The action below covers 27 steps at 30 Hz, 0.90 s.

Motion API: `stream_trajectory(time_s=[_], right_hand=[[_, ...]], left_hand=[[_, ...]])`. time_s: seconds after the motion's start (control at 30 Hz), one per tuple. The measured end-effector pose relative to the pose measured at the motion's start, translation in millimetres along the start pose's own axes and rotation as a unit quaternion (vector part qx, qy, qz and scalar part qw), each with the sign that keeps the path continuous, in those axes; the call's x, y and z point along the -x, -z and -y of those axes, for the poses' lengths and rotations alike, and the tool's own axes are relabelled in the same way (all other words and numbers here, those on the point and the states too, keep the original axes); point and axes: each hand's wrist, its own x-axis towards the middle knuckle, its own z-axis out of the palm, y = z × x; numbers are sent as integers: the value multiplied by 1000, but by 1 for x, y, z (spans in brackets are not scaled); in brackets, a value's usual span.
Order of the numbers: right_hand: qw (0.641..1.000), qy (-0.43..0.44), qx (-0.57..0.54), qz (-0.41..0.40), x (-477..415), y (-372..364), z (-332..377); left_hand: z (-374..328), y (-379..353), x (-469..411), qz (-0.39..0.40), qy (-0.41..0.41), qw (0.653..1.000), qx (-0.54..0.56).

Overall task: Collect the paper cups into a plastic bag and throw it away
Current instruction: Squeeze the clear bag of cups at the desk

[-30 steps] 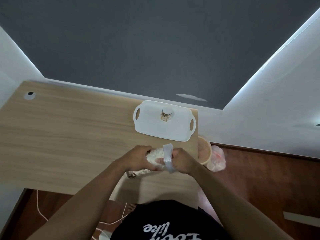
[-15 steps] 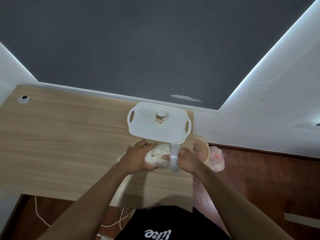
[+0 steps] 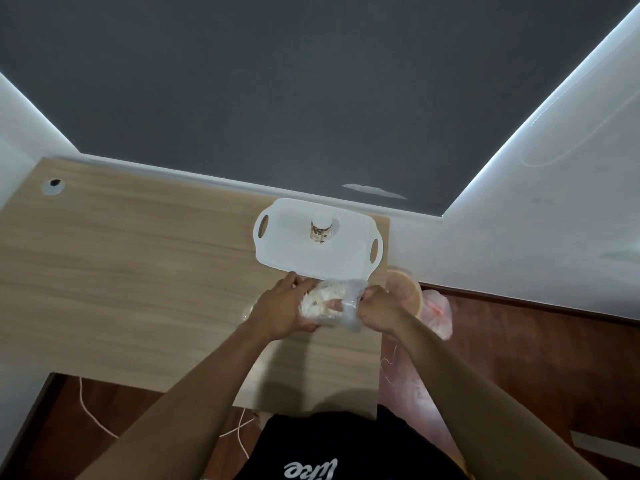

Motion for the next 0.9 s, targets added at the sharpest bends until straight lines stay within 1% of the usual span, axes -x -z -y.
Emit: stream_trajectory(time_s=[0.13, 0.17, 0.27, 0.33, 0.43, 0.5, 0.67, 0.77, 0.9], right_hand=[[998, -17, 60, -9, -14, 26, 2], [998, -24, 57, -4, -16, 32, 1], [1000, -26, 11, 2, -19, 47, -4], [999, -38, 2, 19, -29, 57, -15], [997, -33, -32, 54, -48, 72, -35], [996, -29, -58, 61, -51, 77, -34], [982, -32, -157, 101, -52, 80, -39], [982, -30, -166, 81, -47, 67, -35], [991, -15, -135, 14, -37, 37, -29]], left_hand=[[-3, -2, -14, -4, 29, 999, -16], [-5, -2, -18, -5, 34, 999, -21], [-12, -5, -28, -5, 48, 998, -28], [-16, -7, -32, -4, 68, 997, -25], [-20, -8, -37, -2, 101, 995, -18], [-24, -8, -38, -6, 110, 994, -17], [-19, -8, -40, -14, 134, 991, -11], [-5, -1, -42, -1, 128, 992, -1], [15, 6, -40, 6, 122, 992, -14]])
